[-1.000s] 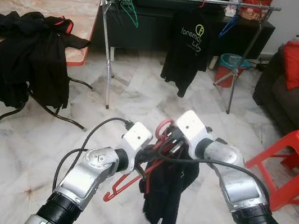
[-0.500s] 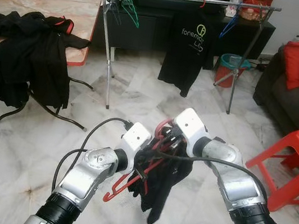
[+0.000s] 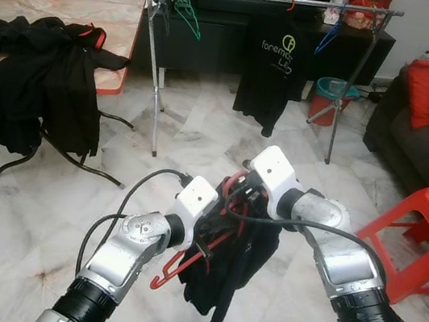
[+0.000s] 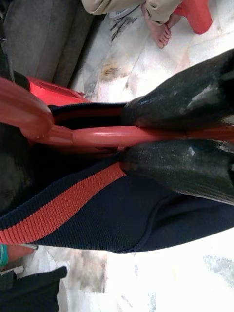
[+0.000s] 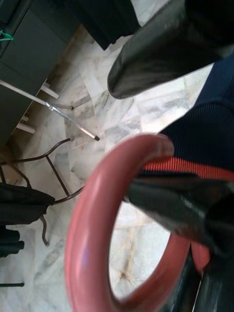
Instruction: Hang hanger
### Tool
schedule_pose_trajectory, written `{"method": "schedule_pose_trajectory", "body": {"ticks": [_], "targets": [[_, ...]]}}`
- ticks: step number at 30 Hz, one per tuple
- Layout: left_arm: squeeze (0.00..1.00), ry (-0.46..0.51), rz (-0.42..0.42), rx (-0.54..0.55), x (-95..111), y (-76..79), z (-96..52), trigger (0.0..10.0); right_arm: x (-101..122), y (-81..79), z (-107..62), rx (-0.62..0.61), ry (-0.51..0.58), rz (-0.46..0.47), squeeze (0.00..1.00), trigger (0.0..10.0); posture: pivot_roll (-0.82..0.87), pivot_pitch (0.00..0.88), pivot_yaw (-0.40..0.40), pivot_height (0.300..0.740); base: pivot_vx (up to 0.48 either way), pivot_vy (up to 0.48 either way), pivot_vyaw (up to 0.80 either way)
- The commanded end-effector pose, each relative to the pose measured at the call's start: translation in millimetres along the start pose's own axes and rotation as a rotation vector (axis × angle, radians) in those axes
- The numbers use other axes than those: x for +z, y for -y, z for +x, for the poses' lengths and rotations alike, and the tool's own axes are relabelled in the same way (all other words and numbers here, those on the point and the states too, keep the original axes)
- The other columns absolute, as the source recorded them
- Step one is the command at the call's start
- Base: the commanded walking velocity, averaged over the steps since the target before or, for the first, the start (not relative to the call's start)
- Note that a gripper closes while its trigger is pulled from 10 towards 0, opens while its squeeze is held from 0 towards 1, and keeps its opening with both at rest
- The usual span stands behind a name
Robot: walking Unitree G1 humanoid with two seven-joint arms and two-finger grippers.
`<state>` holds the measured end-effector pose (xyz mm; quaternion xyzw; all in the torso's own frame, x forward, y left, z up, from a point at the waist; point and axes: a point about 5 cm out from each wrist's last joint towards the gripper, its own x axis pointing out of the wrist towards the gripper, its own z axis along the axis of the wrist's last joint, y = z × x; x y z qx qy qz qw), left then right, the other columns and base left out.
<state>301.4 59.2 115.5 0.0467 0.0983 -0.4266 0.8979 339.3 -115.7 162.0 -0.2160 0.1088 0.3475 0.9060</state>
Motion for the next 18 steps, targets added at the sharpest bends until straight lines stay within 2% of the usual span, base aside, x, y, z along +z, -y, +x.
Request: {"method": "schedule_pose_trajectory", "body": {"ticks": [1,7,13,18], "targets": [[0.00,0.038,0.026,-0.018,7.1,4.2,2.3,10.0,10.7,-2.2,-1.4,0.028,0.035,-0.021,1.00,10.0,-0.15,0.000,-0.053,0.732,0.000,0.000,0.00],[0.00,0.032,0.027,-0.022,5.5,4.6,1.7,10.0,4.2,3.9,-9.5,0.043,-0.009,-0.062,1.00,10.0,-0.16,0.000,-0.054,0.732,0.000,0.000,0.00],[0.00,0.030,0.028,-0.024,5.2,5.0,1.9,10.0,8.2,12.9,-15.2,0.031,0.017,-0.026,1.00,10.0,-0.16,0.000,-0.053,0.732,0.000,0.000,0.00],[0.00,0.029,0.029,-0.025,5.1,5.1,2.0,10.0,4.0,19.4,-22.4,0.039,-0.004,-0.039,1.00,10.0,-0.16,0.000,-0.053,0.732,0.000,0.000,0.00]]}}
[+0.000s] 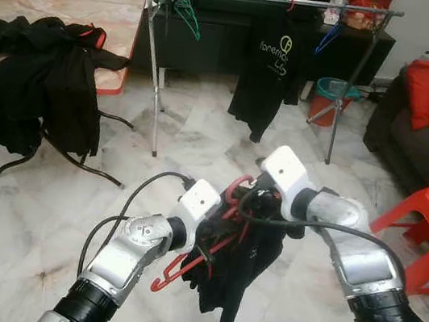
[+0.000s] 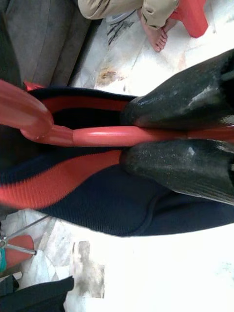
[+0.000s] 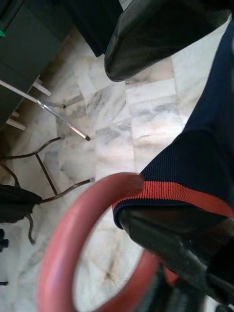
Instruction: Hang hanger
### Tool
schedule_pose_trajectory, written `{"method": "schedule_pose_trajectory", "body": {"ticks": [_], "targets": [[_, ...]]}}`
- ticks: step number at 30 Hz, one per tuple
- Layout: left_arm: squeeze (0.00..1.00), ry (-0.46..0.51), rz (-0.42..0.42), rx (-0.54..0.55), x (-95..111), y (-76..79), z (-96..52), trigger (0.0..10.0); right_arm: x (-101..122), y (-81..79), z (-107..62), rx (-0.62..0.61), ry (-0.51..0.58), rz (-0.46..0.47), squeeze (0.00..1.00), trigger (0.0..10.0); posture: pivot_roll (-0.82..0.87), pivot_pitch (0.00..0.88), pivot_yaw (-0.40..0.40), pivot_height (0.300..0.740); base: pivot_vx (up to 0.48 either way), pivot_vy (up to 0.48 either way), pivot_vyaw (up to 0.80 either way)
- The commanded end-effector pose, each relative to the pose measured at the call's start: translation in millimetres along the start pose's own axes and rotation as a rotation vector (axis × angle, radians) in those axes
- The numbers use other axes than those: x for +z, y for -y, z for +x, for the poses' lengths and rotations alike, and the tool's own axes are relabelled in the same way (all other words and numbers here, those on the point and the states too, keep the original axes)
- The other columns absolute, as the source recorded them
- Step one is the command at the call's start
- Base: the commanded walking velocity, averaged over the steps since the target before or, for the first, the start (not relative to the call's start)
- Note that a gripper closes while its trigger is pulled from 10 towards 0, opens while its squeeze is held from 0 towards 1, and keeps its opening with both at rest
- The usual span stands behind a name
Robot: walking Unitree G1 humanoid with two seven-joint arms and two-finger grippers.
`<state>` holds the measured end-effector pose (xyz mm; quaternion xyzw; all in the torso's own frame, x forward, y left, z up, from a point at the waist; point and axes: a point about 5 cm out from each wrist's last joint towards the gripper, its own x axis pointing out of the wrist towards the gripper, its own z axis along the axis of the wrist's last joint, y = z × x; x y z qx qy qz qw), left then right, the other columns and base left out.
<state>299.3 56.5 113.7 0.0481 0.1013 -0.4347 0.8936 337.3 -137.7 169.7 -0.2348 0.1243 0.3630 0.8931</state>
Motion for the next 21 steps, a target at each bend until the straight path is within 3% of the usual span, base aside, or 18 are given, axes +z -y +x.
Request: {"method": "schedule_pose_trajectory", "body": {"ticks": [1,4,5,12,21], "targets": [[0.00,0.034,0.026,-0.007,6.5,1.7,0.7,10.0,4.6,4.8,-8.7,0.008,0.017,-0.020,1.00,10.0,-0.16,0.000,-0.052,0.732,0.000,0.000,0.00],[0.00,0.031,0.026,-0.009,5.7,1.6,0.5,10.0,-0.8,5.8,-15.6,0.037,-0.016,-0.063,1.00,10.0,-0.16,0.000,-0.052,0.732,0.000,0.000,0.00],[0.00,0.031,0.025,-0.010,5.5,1.7,0.5,10.0,-2.3,5.8,-17.4,0.046,-0.027,-0.079,0.00,10.0,-0.16,0.000,-0.051,0.732,0.000,0.000,0.00],[0.00,0.031,0.025,-0.013,5.1,2.3,0.9,10.0,-3.9,14.1,-27.3,0.027,-0.035,-0.092,0.00,10.0,-0.17,0.000,-0.049,0.732,0.000,0.000,0.00],[0.00,0.023,0.034,-0.026,3.7,1.2,-1.5,10.0,7.4,30.4,-44.3,0.012,0.096,-0.016,0.00,10.0,-0.17,0.000,-0.049,0.732,0.000,0.000,0.00]]}}
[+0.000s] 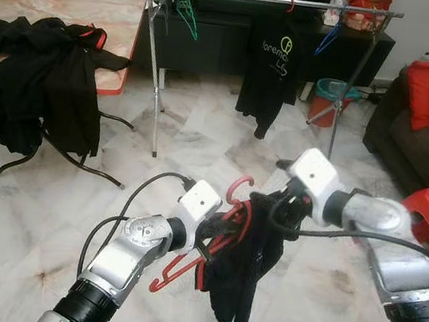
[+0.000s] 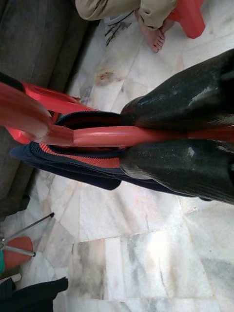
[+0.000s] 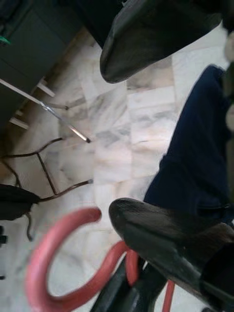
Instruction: Hang hanger
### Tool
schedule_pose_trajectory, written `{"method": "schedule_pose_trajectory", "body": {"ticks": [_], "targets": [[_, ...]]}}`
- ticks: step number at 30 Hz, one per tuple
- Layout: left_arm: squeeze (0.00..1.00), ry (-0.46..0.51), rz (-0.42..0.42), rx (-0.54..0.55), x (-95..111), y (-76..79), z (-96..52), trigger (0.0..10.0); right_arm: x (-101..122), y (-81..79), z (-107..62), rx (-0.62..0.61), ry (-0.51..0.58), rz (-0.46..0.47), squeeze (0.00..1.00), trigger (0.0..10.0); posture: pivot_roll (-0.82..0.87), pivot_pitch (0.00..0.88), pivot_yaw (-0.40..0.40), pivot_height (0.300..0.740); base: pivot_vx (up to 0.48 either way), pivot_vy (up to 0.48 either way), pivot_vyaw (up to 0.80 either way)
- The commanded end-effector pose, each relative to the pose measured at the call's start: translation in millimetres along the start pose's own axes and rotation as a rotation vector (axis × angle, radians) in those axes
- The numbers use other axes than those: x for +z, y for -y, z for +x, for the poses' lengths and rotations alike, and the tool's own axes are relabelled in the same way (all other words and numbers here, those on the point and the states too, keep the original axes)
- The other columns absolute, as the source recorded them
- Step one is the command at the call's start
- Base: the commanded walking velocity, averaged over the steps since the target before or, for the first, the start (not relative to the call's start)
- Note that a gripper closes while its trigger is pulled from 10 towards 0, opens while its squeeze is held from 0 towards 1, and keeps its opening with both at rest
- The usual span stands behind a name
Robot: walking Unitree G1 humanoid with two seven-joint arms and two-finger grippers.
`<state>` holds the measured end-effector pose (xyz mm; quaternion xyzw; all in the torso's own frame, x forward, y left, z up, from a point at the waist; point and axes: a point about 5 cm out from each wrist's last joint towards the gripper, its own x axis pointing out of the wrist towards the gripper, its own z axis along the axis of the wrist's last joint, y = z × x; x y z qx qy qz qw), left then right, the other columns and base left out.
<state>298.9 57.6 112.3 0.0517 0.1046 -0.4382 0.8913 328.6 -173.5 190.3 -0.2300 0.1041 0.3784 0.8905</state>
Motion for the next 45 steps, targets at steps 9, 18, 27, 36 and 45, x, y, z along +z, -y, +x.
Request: {"method": "schedule_pose_trajectory", "body": {"ticks": [9,18,27,36,45], "targets": [[0.00,-0.027,0.075,-0.140,-1.7,3.2,-9.9,10.0,-16.8,4.0,-30.6,0.161,0.004,0.001,0.00,10.0,-0.17,0.000,-0.047,0.732,0.000,0.000,0.00],[0.00,-0.073,0.125,-0.301,-5.9,7.1,-21.3,10.0,-38.1,-4.1,-47.3,0.316,-0.043,0.056,0.00,10.0,-0.17,0.000,-0.045,0.732,0.000,0.000,0.00],[0.00,-0.069,0.115,-0.435,0.3,16.2,-25.2,10.0,-56.8,-5.9,-57.4,0.461,-0.083,0.116,0.00,10.0,-0.18,0.000,-0.056,0.732,0.000,0.000,0.00],[0.00,-0.067,0.120,-0.475,4.4,19.4,-25.0,10.0,-65.7,-21.7,-50.5,0.576,-0.075,0.152,0.00,10.0,-0.17,0.000,-0.058,0.732,0.000,0.000,0.00],[0.00,-0.067,0.122,-0.484,6.5,20.5,-23.5,10.0,-80.8,-31.0,-46.2,0.641,-0.137,0.156,0.00,10.0,-0.17,0.000,-0.065,0.732,0.000,0.000,0.00]]}}
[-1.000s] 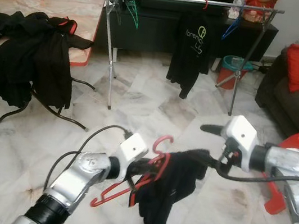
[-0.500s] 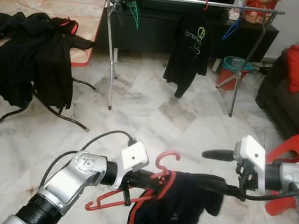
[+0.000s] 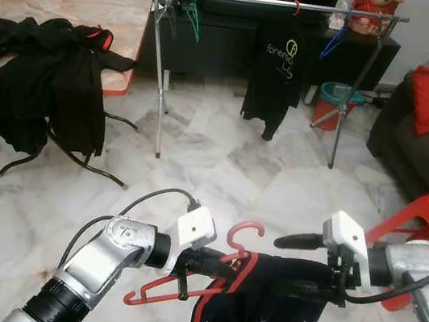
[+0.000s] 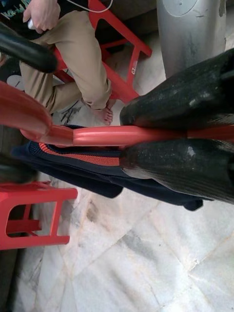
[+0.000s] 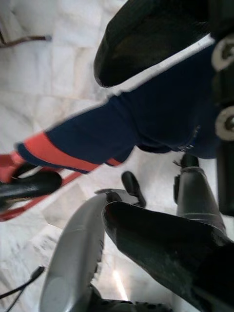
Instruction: Hang hanger
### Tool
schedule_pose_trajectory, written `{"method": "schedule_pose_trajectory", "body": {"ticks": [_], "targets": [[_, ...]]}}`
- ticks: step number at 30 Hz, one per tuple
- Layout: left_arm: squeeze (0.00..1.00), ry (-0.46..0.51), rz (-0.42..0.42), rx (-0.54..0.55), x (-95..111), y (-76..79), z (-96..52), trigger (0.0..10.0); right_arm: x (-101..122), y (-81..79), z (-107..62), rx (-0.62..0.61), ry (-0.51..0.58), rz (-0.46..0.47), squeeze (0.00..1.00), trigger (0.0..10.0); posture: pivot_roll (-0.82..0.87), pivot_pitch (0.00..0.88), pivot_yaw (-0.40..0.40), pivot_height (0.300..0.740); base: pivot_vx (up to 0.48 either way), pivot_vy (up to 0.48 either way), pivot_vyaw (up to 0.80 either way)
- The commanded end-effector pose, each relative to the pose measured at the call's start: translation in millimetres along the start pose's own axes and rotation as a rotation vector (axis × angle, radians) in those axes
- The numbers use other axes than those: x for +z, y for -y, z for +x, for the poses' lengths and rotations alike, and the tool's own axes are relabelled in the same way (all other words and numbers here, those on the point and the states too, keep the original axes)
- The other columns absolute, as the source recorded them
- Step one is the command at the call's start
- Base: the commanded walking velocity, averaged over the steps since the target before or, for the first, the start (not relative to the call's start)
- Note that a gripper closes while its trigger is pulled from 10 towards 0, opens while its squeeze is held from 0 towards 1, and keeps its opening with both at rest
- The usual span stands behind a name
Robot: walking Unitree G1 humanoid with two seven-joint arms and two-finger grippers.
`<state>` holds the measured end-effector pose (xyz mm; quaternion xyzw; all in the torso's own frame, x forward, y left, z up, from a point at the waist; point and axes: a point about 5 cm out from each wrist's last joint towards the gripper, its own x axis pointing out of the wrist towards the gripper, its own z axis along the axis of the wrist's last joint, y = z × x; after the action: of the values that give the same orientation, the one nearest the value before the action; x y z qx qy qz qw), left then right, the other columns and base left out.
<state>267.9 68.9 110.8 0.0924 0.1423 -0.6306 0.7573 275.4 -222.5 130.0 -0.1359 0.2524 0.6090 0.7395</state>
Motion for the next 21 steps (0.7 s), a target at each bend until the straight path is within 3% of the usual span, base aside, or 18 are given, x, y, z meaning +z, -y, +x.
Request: {"method": "schedule_pose_trajectory", "body": {"ticks": [1,14,15,16,17,18,21], "targets": [[0.00,0.039,0.039,-0.021,15.5,0.2,2.5,10.0,-5.9,-1.5,2.4,0.017,-0.030,-0.005,0.00,10.0,-0.17,0.000,-0.066,0.732,0.000,0.000,0.00],[0.00,0.043,0.043,-0.016,16.4,-0.3,4.2,10.0,-11.0,5.5,10.3,-0.012,-0.062,-0.019,0.00,10.0,-0.17,0.000,-0.066,0.732,0.000,0.000,0.00],[0.00,0.042,0.043,-0.016,16.4,-0.3,4.2,10.0,-11.1,5.4,10.4,-0.011,-0.063,-0.021,0.00,4.3,-0.17,0.000,-0.066,0.732,0.000,0.000,0.00],[0.00,0.042,0.042,-0.016,16.4,-0.4,4.5,10.0,-11.5,5.3,11.0,-0.008,-0.064,-0.022,0.00,0.7,-0.17,0.000,-0.066,0.732,0.000,0.000,0.00],[0.00,0.042,0.042,-0.016,16.4,-0.4,4.5,10.0,-11.5,5.3,11.0,-0.008,-0.064,-0.022,0.00,0.7,-0.17,0.000,-0.066,0.732,0.000,0.000,0.00],[0.00,0.043,0.042,-0.015,16.4,-0.4,4.7,10.0,-12.2,5.8,11.8,-0.012,-0.065,-0.020,0.00,0.0,-0.17,0.000,-0.066,0.732,0.000,0.000,0.00],[0.00,0.043,0.041,-0.014,16.4,-0.5,4.9,10.0,-14.0,6.7,12.7,-0.015,-0.073,-0.021,0.00,0.0,-0.17,0.000,-0.066,0.732,0.000,0.000,0.00]]}}
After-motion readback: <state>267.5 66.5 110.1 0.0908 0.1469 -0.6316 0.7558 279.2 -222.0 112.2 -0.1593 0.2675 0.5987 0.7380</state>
